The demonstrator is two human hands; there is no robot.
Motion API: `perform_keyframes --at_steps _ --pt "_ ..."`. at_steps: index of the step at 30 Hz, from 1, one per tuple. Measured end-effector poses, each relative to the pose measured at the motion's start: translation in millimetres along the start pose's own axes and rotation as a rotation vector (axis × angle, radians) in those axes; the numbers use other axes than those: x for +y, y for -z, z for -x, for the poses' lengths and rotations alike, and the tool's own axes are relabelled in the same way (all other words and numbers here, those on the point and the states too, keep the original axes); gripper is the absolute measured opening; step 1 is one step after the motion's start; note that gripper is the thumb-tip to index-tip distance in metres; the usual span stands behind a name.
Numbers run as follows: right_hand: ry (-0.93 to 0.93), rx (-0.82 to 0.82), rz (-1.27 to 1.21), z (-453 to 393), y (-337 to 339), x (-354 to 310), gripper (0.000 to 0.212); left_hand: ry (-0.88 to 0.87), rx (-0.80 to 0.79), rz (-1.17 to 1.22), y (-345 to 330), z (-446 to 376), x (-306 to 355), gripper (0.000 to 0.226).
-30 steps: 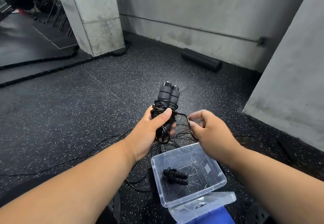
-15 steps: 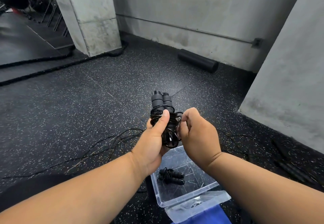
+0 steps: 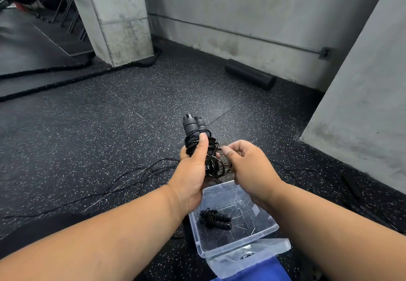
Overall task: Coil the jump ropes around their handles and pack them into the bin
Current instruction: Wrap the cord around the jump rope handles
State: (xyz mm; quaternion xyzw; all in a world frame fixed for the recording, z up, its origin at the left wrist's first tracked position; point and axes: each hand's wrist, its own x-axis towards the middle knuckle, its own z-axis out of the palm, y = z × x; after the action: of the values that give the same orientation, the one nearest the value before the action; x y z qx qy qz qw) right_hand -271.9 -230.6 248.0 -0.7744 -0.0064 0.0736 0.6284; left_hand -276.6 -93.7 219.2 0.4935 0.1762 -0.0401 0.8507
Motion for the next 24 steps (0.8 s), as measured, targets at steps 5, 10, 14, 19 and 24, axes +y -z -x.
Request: perform_keyframes --at_steps 5,10,14,19,24 --pt "0.018 -0.090 0.173 7.5 -5.9 4.7 0.028 -0.026 0.026 -0.059 -2.8 3.4 -0.5 0.082" --pt "0.278 -0.076 0.587 19.7 -1.6 1.1 0.028 -0.026 0.065 -0.083 -1.3 1.3 1.3 0.081" --pt "0.384 -0.075 0.763 26.7 -4.8 -2.8 0.027 -0.024 0.060 -0.123 -1.7 3.2 1.6 0.072" --pt "0.422 -0.066 0.831 26.0 -9.8 -2.7 0.023 -0.031 0.021 -0.157 -2.7 6.8 0.4 0.077" --pt "0.356 -0.114 0.988 20.5 -10.0 -4.8 0.017 -0.065 -0.014 -0.173 -2.8 8.7 -4.5 0.075"
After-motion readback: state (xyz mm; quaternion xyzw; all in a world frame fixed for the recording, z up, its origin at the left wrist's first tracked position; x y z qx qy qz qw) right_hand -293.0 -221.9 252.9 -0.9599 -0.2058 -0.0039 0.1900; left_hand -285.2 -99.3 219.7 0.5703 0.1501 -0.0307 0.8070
